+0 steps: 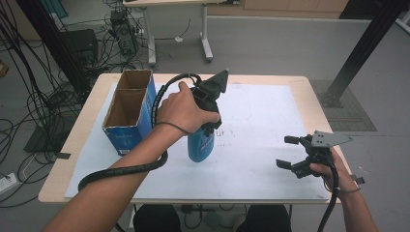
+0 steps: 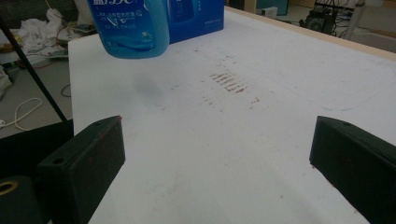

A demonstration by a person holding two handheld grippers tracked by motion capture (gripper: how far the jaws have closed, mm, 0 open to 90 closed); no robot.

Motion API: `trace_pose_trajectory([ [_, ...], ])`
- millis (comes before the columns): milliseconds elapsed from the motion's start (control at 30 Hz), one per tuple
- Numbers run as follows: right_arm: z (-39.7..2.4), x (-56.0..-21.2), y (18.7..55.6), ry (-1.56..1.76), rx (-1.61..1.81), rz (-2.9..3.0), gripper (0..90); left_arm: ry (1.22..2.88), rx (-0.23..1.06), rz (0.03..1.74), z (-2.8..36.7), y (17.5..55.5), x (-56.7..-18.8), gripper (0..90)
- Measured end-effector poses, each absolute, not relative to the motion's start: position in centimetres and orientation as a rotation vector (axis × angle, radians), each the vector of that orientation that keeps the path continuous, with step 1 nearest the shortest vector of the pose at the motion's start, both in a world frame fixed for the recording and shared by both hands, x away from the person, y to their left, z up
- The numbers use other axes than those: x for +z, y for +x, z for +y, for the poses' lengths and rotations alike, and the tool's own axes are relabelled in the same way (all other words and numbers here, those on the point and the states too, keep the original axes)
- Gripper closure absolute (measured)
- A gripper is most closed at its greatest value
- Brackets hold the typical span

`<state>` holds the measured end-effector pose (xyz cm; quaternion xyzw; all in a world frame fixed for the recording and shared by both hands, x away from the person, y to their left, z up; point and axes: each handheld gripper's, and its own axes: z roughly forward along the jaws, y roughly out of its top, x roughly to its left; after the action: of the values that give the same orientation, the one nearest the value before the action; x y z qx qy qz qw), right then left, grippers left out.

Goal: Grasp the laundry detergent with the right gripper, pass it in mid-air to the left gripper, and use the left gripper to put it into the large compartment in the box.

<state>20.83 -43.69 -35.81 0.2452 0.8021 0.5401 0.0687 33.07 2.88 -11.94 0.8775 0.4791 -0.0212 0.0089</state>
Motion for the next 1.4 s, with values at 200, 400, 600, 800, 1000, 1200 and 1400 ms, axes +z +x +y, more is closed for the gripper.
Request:
trace_pose_trajectory([
  [200, -43.7, -35.7, 20.8, 0.735, 1.622, 2.414, 3.2, 2.737, -0.088, 1.510, 2.9, 33.6, -11.9, 37.6],
  [400, -43.5, -35.7, 20.8, 0.739, 1.618, 2.410, 3.2, 2.739, -0.089, 1.516, 2.7, 33.9, -11.6, 37.6],
  [600, -43.3, -35.6, 20.9, 0.740, 1.614, 2.415, 3.2, 2.715, -0.088, 1.535, 3.2, 34.4, -10.8, 37.6],
  [800, -43.1, -35.5, 21.0, 0.733, 1.613, 2.415, 3.2, 2.699, -0.075, 1.555, 3.5, 35.0, -9.8, 37.7],
  [1000, -42.9, -35.4, 21.0, 0.731, 1.611, 2.412, 3.2, 2.681, -0.064, 1.575, 3.8, 35.6, -8.6, 37.6],
  [1200, -42.9, -35.4, 21.0, 0.738, 1.605, 2.412, 3.2, 2.666, -0.038, 1.588, 4.0, 35.7, -7.4, 37.6],
  [1400, -42.9, -35.5, 20.9, 0.735, 1.610, 2.404, 3.2, 2.640, -0.029, 1.611, 4.5, 36.2, -5.8, 37.7],
])
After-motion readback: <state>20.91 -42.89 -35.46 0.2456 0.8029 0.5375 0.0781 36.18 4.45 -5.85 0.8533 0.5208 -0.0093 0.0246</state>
